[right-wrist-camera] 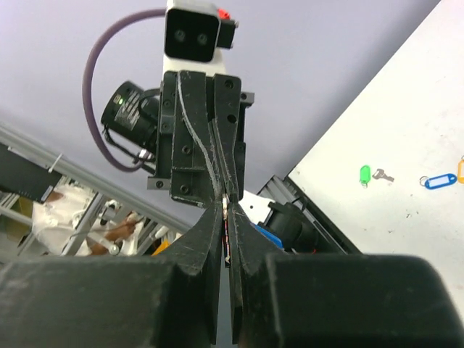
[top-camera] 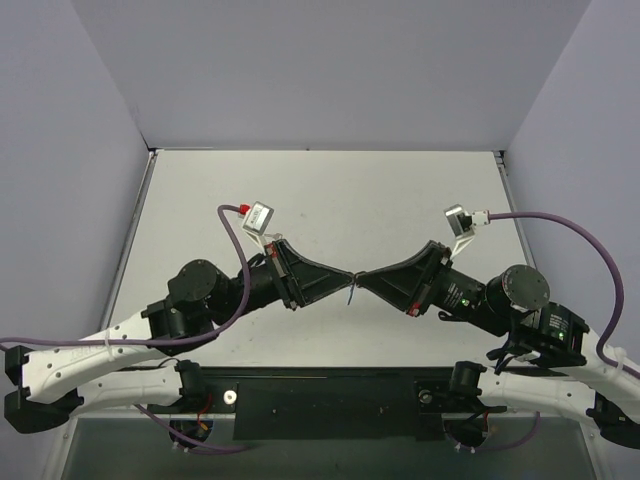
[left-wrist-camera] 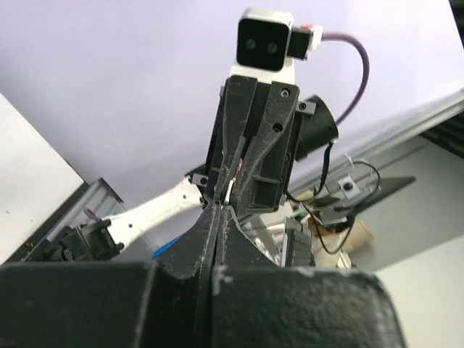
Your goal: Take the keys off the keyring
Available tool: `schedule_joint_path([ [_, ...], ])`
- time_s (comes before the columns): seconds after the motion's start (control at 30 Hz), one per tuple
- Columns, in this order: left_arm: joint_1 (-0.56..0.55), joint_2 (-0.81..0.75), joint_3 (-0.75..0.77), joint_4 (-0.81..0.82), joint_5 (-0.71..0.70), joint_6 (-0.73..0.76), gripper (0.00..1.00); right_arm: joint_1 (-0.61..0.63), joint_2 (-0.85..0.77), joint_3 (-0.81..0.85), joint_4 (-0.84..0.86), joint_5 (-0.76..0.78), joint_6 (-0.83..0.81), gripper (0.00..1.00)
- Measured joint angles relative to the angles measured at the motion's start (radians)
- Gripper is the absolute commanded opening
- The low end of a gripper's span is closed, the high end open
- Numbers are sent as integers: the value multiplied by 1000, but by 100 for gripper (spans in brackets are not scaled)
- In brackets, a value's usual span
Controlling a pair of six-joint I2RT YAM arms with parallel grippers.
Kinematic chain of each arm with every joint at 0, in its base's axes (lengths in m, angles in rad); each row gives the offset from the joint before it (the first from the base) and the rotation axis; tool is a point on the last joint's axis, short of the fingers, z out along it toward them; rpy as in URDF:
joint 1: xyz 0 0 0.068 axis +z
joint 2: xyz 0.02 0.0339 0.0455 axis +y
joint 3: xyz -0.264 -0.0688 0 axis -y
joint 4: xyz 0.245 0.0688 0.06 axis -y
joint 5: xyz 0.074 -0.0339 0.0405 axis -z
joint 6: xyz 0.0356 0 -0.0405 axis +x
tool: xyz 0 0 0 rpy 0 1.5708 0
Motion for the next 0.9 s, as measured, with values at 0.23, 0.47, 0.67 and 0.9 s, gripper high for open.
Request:
schedule_joint_path([
  [0.23,-77,13,-25,52,-243,28,0,0,-10,-28,23,120,19,0],
  [0.47,-151,47,-64,135,-449,52,0,0,-42,-92,53,216,50,0],
  [0.67,-219,89,-66,178,-600,89,0,1,-75,-132,60,261,72,0],
  [0.9,-288,137,-37,204,-771,150,0,0,-78,-137,60,287,76,0],
])
